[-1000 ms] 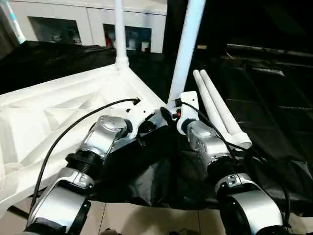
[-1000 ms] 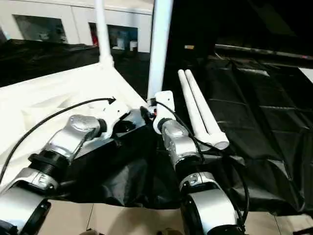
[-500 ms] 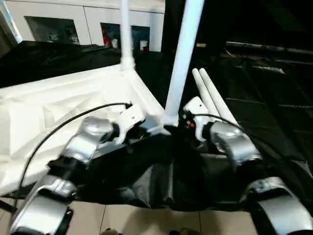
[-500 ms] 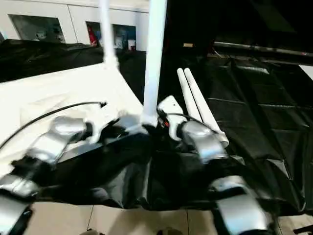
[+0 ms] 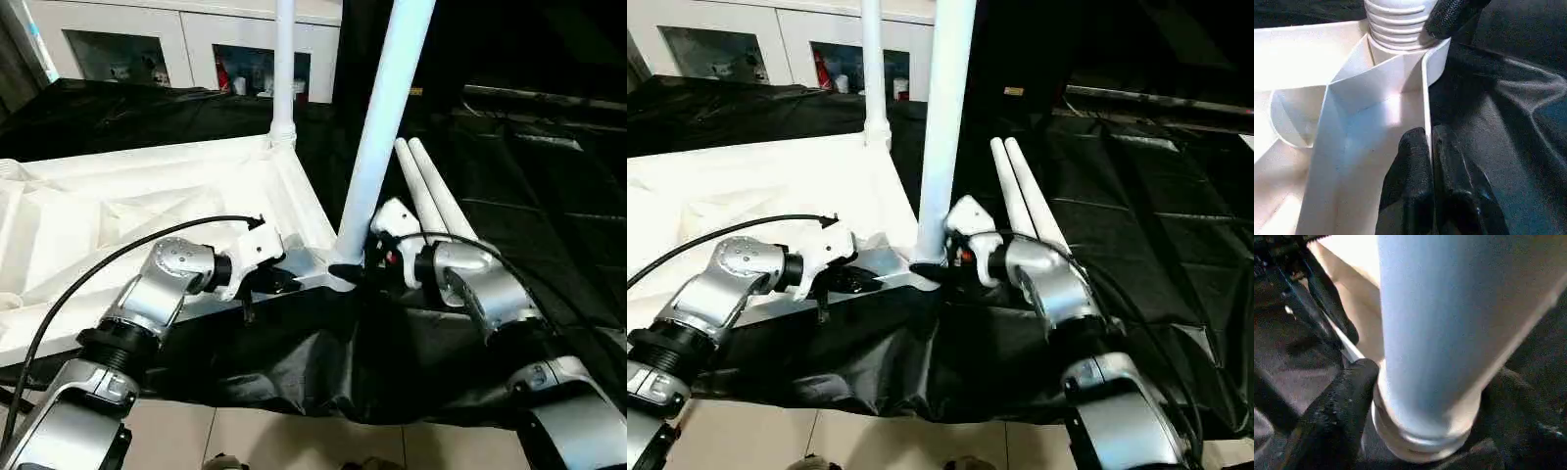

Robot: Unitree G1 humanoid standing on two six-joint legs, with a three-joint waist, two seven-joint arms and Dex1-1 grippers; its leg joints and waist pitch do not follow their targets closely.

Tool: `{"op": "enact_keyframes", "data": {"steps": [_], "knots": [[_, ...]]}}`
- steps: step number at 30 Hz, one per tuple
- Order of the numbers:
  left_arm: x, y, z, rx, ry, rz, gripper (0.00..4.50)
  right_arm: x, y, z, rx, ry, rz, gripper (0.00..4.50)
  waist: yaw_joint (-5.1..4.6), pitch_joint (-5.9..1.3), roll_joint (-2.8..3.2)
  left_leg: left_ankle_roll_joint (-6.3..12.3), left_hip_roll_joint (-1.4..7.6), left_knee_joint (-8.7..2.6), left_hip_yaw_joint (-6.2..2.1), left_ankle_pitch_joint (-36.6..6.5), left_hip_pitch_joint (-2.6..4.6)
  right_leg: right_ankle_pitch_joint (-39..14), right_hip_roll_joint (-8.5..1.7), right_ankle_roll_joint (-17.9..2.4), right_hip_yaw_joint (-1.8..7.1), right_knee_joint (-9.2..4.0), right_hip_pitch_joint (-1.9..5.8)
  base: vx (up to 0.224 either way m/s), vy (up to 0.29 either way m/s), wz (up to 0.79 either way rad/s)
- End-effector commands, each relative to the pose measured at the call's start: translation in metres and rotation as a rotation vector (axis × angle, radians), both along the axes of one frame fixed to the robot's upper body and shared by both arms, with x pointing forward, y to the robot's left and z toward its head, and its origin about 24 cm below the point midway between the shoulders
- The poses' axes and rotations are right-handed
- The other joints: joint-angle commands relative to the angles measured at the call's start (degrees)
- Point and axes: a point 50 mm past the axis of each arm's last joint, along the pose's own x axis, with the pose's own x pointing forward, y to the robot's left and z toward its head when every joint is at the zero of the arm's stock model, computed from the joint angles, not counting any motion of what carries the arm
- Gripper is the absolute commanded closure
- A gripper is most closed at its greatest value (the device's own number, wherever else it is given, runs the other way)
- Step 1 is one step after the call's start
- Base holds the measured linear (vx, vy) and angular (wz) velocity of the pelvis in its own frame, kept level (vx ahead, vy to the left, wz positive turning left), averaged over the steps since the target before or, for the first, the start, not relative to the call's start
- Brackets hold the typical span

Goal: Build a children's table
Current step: Rotate leg to tighten

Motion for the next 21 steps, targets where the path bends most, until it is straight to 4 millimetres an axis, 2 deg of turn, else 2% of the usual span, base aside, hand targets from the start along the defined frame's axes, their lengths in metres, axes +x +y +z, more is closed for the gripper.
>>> {"op": "enact_keyframes", "data": {"steps": [1,7,11,14,15,17,18,19,20,21], "knots": [[-0.005,-0.001,-0.006,0.007,0.027,-0.035,4.50,-0.001,0.000,0.002,-0.015,-0.007,0.018,1.52,0.02,-3.78,0.60,2.26,1.21,-3.43,0.18,-9.5,0.14,-6.7,-3.30,-13.8,2.67,-3.49,3.32,0.000,0.000,0.00],[-0.003,-0.001,-0.007,0.008,0.019,-0.014,4.50,-0.002,0.002,0.000,0.019,0.010,-0.019,1.75,0.06,-3.84,0.63,2.20,1.14,-3.40,0.14,-8.8,0.07,-6.2,-3.24,-13.6,2.68,-3.38,3.41,0.000,0.000,0.00],[0.000,-0.002,-0.008,0.013,0.008,0.032,4.50,-0.002,0.005,-0.006,0.047,0.026,-0.084,1.78,0.01,-3.67,0.65,1.75,1.15,-3.52,0.14,-10.1,0.16,-8.3,-3.28,-13.1,2.68,-3.68,3.24,0.000,0.000,0.00],[0.016,-0.006,-0.011,0.047,-0.039,0.207,4.50,0.001,0.012,-0.024,0.053,0.070,-0.317,1.78,-0.22,-3.31,0.70,0.49,1.07,-3.75,0.16,-12.9,0.36,-14.3,-3.27,-11.5,2.75,-4.40,2.81,0.000,0.000,0.00],[0.019,-0.008,-0.011,0.048,-0.047,0.252,4.50,0.002,0.014,-0.028,0.057,0.080,-0.387,1.78,-0.17,-3.22,0.63,-0.38,0.89,-3.77,0.09,-14.0,0.58,-18.4,-3.30,-10.2,2.68,-4.78,2.66,0.000,0.000,0.00],[0.027,-0.017,-0.012,0.042,-0.054,0.352,4.50,0.004,0.021,-0.039,0.070,0.127,-0.593,1.78,-0.11,-3.27,0.67,-1.48,1.00,-3.93,-0.21,-15.1,0.79,-21.9,-3.45,-8.7,2.63,-5.14,2.44,0.000,0.000,0.00],[0.030,-0.023,-0.012,0.038,-0.057,0.376,4.50,0.004,0.025,-0.043,0.080,0.148,-0.659,1.78,-0.25,-3.20,0.79,-1.75,0.91,-3.94,-0.08,-15.2,0.76,-22.3,-3.44,-8.4,2.73,-5.25,2.22,0.000,0.000,0.00],[0.031,-0.027,-0.012,0.036,-0.060,0.389,4.50,0.004,0.028,-0.045,0.086,0.162,-0.697,1.78,-0.37,-3.25,0.74,-2.16,0.95,-4.04,-0.34,-16.2,0.82,-23.7,-3.46,-7.9,2.56,-5.37,2.24,0.000,0.000,0.00],[0.031,-0.038,-0.012,0.025,-0.058,0.389,4.50,0.004,0.037,-0.047,0.124,0.198,-0.751,1.78,-0.33,-3.31,0.77,-2.03,0.88,-4.02,-0.37,-16.2,0.73,-23.5,-3.46,-7.7,2.50,-5.37,2.31,0.000,0.000,0.00],[0.031,-0.046,-0.012,0.018,-0.058,0.387,4.50,0.005,0.044,-0.047,0.143,0.205,-0.777,1.78,-0.38,-3.35,1.01,-1.96,0.98,-4.02,-0.34,-16.6,0.79,-22.5,-3.50,-7.8,2.60,-5.41,2.06,0.000,0.000,0.00]]}}
